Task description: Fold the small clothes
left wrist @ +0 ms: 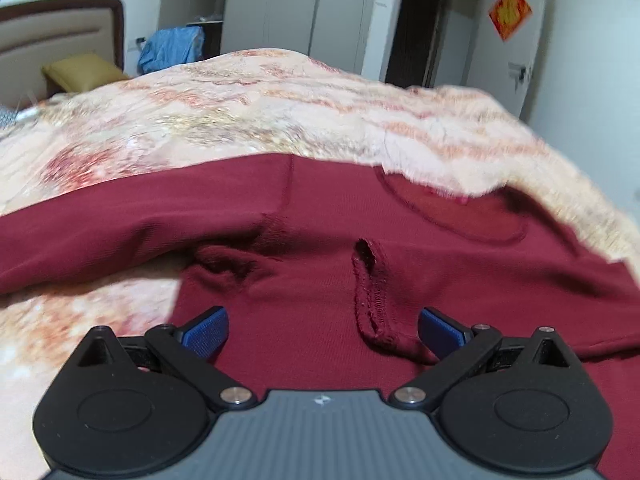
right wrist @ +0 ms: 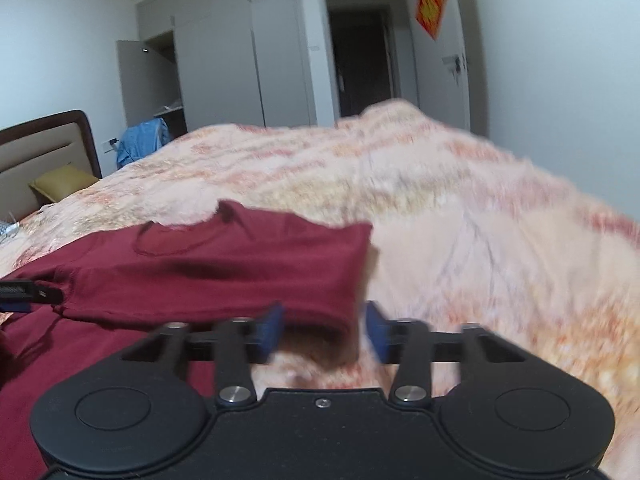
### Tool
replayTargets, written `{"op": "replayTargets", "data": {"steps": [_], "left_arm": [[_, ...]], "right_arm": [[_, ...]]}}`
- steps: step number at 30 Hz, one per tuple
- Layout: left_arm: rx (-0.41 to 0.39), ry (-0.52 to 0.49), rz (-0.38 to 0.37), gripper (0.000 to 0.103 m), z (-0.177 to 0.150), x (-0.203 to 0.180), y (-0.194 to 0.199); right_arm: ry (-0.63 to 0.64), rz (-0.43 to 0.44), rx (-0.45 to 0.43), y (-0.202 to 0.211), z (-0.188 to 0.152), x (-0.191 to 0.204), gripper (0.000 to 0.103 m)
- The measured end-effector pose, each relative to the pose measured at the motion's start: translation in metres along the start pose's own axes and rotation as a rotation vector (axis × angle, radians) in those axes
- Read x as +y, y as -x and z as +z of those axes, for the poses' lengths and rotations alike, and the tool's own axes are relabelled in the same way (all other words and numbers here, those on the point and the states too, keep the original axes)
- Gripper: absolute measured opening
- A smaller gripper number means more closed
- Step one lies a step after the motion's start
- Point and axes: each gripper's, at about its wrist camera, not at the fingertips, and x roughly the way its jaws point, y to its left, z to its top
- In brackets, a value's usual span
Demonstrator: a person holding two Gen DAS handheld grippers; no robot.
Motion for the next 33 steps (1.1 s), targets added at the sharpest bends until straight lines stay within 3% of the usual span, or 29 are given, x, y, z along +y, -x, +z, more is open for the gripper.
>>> {"op": "replayTargets", "data": {"steps": [4,8,13,16,20,21,24,26,28,31,33], "left_arm": [[-0.008,0.096,-0.014,0.103,0.003,0.038,0.040],[-0.038,0.174,0.082,0.103,0.002,0.096,0.073],[-0.058,0.316,0.297,0.103,-0.012,0.187,0.094],[-0.096,0.457,0.358,0.103,-0.018,0.234,0.100],[-0.184,0.545,0.400,0.103,-0.016,0.263,0.101],[-0.200,0.561,0.420,0.099,-0.015,0.266,0.099],[-0.234,0.597,0.509,0.070,-0.012,0.275,0.094],[-0.231,0.607,0.567,0.025,-0.007,0.279,0.087],[-0.232,0.617,0.598,0.008,-0.003,0.284,0.085],[-0.295,0.608,0.581,0.005,0.003,0.289,0.096],[-0.347,0.549,0.572,0.004,0.016,0.278,0.105]], "right_arm": [[0.004,0.096,-0.024,0.011,0.005,0.020,0.087],[0.005,0.238,-0.013,0.013,0.003,0.048,0.101],[0.026,0.352,0.021,0.012,-0.004,0.087,0.102],[0.053,0.385,0.045,0.008,-0.011,0.107,0.102],[0.073,0.403,0.065,0.005,-0.020,0.125,0.102],[0.072,0.406,0.072,0.005,-0.022,0.127,0.102],[0.072,0.411,0.090,0.002,-0.026,0.129,0.102],[0.072,0.414,0.099,-0.001,-0.028,0.128,0.102],[0.068,0.415,0.099,-0.002,-0.028,0.126,0.102],[0.058,0.415,0.087,0.000,-0.028,0.120,0.102],[0.052,0.418,0.078,0.000,-0.026,0.117,0.102]]}}
